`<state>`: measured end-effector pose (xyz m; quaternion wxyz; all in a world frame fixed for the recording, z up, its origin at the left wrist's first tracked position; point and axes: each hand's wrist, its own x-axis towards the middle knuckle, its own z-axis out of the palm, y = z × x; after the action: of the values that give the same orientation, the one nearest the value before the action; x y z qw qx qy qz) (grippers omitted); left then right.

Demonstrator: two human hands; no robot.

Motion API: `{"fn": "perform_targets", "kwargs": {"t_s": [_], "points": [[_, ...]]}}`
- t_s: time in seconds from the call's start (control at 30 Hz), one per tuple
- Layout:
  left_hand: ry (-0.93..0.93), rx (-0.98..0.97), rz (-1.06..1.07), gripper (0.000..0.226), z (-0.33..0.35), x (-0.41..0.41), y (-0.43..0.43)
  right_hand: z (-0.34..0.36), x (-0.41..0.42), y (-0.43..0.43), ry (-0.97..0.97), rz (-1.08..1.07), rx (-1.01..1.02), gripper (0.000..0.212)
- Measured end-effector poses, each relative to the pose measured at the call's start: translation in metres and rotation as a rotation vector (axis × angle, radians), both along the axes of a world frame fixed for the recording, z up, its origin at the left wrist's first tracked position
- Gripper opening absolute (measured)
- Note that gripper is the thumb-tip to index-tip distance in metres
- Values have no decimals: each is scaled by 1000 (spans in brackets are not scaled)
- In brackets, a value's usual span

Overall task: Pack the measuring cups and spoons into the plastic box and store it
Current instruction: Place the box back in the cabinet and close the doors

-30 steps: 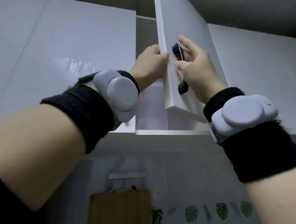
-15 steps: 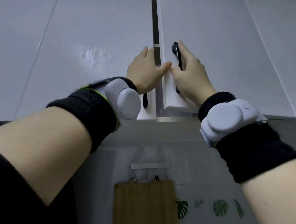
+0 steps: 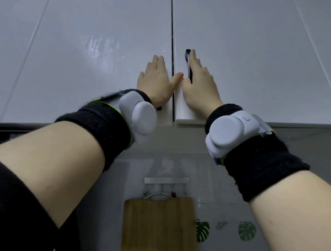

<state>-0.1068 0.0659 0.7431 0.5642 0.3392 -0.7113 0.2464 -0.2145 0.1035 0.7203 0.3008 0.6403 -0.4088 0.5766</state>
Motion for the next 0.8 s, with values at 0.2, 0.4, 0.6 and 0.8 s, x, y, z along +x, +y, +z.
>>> {"fn": "perform_targets", "kwargs": {"t_s": [0.2, 0.4, 0.6, 0.8], "points": [[30, -33, 21, 72, -7, -5, -14, -1, 1, -15, 2, -51, -8, 63], [37, -79, 19, 77, -9, -7, -21, 0, 0, -28, -3, -95, -35, 64], [54, -124, -2, 77, -11, -7, -27, 3, 0, -34, 14, -130, -57, 65], [68, -123, -57, 83, -16, -4, -29, -11, -2, -33, 54, -177, -65, 67]]}}
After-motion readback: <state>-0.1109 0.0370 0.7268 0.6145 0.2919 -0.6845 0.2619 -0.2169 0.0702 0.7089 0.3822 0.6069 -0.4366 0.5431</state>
